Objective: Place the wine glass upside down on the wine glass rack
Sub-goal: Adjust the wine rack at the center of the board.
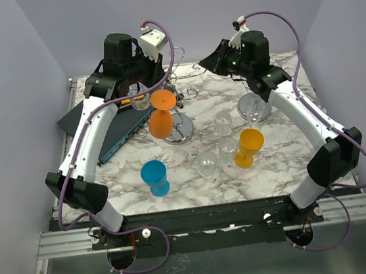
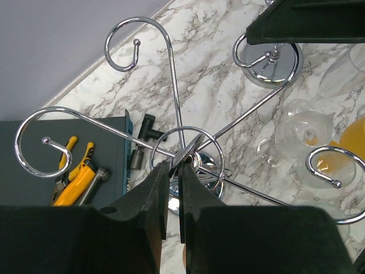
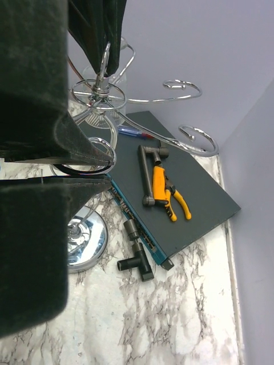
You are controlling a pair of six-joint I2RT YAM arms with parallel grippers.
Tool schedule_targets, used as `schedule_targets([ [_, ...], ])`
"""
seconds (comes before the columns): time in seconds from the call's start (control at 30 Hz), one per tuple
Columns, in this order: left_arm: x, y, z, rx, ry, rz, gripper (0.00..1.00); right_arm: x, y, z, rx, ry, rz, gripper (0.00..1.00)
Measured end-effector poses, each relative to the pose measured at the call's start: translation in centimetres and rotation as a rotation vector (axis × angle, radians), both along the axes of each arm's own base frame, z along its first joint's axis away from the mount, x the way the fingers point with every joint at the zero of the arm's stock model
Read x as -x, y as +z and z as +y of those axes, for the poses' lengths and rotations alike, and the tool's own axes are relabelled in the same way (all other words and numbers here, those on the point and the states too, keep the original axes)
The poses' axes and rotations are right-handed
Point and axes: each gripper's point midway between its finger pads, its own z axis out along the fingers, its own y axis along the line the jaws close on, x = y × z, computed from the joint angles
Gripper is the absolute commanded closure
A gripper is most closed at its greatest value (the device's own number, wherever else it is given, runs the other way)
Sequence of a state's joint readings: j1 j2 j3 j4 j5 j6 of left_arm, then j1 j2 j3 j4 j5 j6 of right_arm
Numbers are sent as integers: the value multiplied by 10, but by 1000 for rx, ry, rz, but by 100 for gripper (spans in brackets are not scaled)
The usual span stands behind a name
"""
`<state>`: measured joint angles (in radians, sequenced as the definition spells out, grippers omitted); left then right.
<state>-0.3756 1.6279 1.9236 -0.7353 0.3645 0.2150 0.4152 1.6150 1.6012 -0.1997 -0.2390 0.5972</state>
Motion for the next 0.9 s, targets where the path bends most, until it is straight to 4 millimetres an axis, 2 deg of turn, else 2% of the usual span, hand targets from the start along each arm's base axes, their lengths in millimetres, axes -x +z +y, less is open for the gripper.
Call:
schedule_targets([
  [0.17,-2,0,2,-3,14,4,84,7,-1,-1,-6,-35,23,95],
  [0.53,-4,0,3,-8,26,1,84,43,-3,-1,-36,-82,46,95],
  [0.9,-9,1,8,-14,47,-3,84,61,-4,9,-52,-66,67,95],
])
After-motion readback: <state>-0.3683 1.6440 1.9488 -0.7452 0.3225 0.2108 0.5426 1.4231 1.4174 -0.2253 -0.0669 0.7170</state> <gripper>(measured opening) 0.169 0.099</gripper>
